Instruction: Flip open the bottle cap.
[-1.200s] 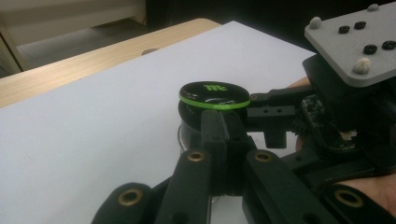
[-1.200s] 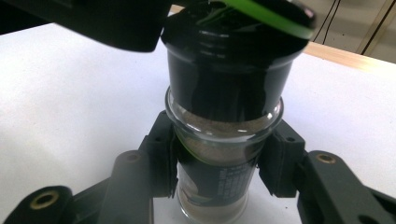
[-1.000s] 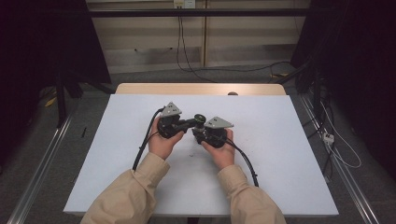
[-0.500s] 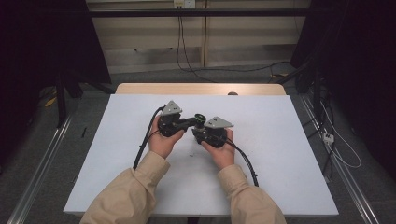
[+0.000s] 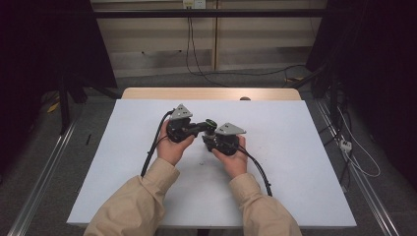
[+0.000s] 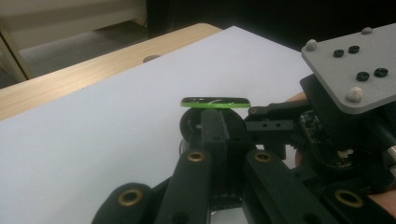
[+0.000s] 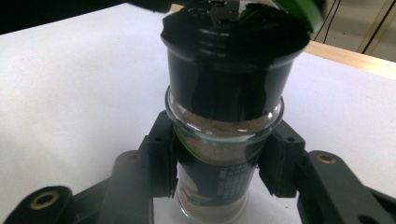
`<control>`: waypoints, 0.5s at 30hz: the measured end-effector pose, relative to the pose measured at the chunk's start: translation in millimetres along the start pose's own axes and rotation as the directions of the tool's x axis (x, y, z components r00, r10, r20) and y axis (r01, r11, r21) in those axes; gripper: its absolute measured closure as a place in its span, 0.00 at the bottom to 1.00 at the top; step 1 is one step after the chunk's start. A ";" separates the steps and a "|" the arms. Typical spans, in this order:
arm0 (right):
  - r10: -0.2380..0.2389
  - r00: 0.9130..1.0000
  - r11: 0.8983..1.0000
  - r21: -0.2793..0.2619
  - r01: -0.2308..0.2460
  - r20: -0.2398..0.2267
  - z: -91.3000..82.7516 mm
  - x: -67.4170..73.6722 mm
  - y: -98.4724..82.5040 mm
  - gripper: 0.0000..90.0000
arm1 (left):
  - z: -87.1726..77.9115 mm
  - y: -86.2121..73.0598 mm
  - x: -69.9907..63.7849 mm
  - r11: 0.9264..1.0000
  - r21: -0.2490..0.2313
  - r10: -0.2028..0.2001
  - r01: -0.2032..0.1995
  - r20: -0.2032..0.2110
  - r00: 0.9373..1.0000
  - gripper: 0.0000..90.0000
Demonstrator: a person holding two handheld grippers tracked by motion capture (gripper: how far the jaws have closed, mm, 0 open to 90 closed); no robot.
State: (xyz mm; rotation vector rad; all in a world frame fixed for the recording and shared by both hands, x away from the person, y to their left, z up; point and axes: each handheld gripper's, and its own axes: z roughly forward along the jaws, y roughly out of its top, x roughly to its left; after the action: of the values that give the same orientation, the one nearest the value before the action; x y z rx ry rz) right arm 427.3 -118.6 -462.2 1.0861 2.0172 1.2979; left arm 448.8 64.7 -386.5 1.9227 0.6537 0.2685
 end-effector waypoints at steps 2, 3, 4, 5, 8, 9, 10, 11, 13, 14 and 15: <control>0.000 1.000 1.000 0.000 0.000 0.000 0.0 0.0 0.0 0.59 | 0.1 0.5 0.2 1.000 -0.001 -0.002 0.002 0.002 1.000 1.00; -0.001 1.000 1.000 0.000 0.001 0.000 0.0 0.0 0.0 0.59 | 0.2 0.7 0.1 1.000 -0.001 -0.003 0.003 0.001 1.000 1.00; 0.000 1.000 1.000 0.000 0.000 0.000 0.0 0.0 0.0 0.59 | 0.4 0.9 0.0 1.000 -0.002 -0.005 0.005 0.001 1.000 1.00; 0.000 1.000 1.000 0.000 0.000 0.000 0.0 -0.1 0.0 0.59 | 0.7 1.1 -0.2 1.000 -0.007 -0.009 0.009 0.003 1.000 1.00; 0.000 1.000 1.000 0.000 0.000 0.000 0.0 -0.2 0.0 0.59 | 1.1 2.3 0.1 1.000 -0.005 -0.005 0.005 0.002 1.000 1.00; 0.000 1.000 1.000 0.000 0.000 0.000 0.0 -0.2 0.0 0.59 | 1.1 2.7 0.3 1.000 -0.005 -0.005 0.005 0.002 1.000 1.00; -0.001 1.000 1.000 0.000 0.001 0.000 0.1 -0.1 0.0 0.59 | 1.3 3.2 0.4 1.000 -0.007 -0.006 0.006 0.001 1.000 1.00; 0.000 1.000 1.000 0.000 0.000 0.000 0.1 -0.1 0.0 0.59 | 1.6 3.6 0.2 1.000 -0.007 -0.005 0.005 0.002 1.000 1.00; -0.001 1.000 1.000 0.000 0.001 0.000 0.0 -0.1 -0.1 0.59 | 2.0 4.5 0.1 1.000 -0.009 -0.007 0.007 0.003 1.000 1.00; -0.001 1.000 1.000 0.001 0.001 0.000 0.0 0.0 -0.1 0.59 | 2.2 4.9 -0.1 1.000 -0.009 -0.007 0.007 0.002 1.000 1.00; -0.001 1.000 1.000 0.000 0.001 0.000 0.0 0.0 -0.1 0.59 | 2.4 5.3 -0.2 1.000 -0.009 -0.007 0.007 0.001 1.000 1.00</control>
State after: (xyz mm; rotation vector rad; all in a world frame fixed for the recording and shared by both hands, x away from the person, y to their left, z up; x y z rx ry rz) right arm 427.3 -118.6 -462.3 1.0857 2.0174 1.2969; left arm 451.4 61.0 -382.7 1.9112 0.6578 0.2659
